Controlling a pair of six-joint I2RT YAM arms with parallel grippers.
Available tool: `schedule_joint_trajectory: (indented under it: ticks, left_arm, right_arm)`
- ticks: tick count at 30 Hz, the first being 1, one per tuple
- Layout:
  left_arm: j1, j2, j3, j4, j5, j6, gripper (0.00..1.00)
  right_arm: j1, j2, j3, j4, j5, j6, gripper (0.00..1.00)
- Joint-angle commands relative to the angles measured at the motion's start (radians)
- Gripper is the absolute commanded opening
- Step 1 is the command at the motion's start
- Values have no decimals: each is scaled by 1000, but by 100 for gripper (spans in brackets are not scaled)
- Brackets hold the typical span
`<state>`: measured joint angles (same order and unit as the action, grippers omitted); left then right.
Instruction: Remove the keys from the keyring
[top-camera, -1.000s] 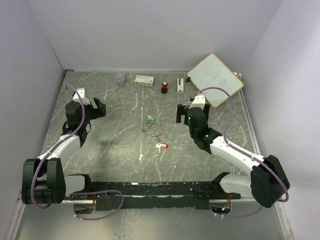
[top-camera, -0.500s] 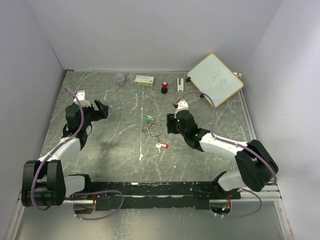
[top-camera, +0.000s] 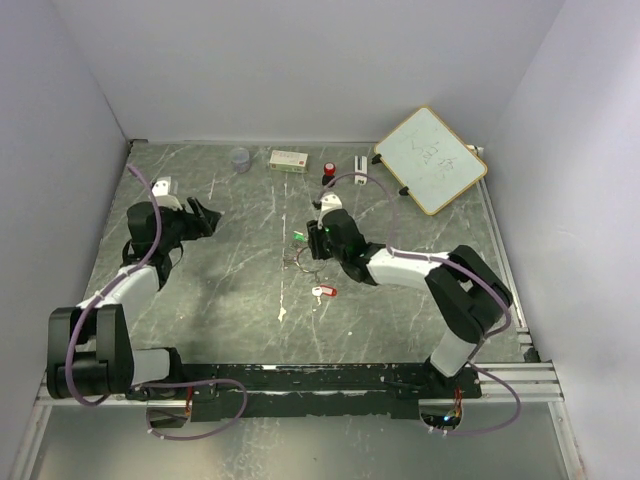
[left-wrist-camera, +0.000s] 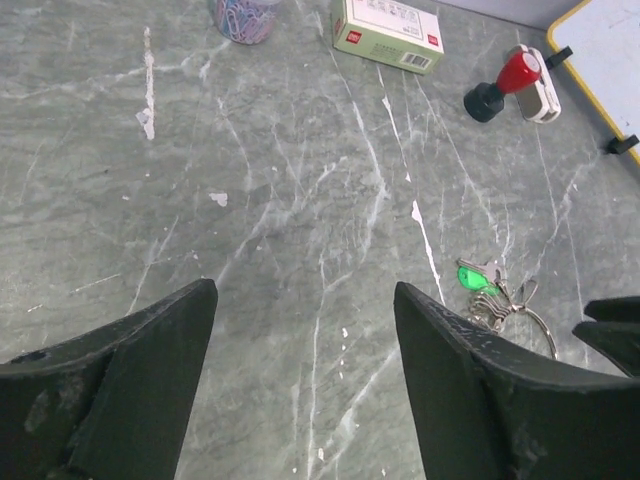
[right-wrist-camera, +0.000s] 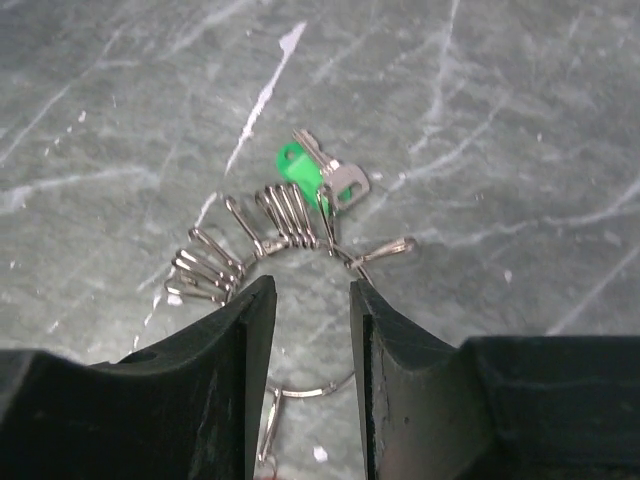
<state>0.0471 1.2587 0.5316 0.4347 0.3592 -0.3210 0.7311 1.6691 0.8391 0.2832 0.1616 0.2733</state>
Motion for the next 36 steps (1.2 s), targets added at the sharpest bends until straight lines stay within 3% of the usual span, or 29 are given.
schedule_joint_trajectory:
  ticks: [1,6,9,11,20,27,32,36]
  left_arm:
    - [61,78,61,6,198,-69,76]
    - [150,218,66,172,476,-189,45]
    - [188,255,-6,420,559,-311,47]
    - [211,248,-34,501,578,-340,49]
    - [215,10,-23,184,412,-132,53]
    - [212,2,-17,182,430,-153,54]
    - [209,17,-40,275,484,-201,42]
    - [210,40,-53,361,531,-247,40]
  right_arm:
    - [12,62,77,24,-19,-53,36]
    - [13,120,143,14,5,-88,36]
    - [13,144,155,15,10,-100,36]
    - [14,161,183,12,15,-99,35]
    - [13,135,116,30,13,-72,35]
    - [13,207,203,3,15,-85,37]
    - [12,248,220,3,28,-89,37]
    - [12,252,210,-2,60,-99,36]
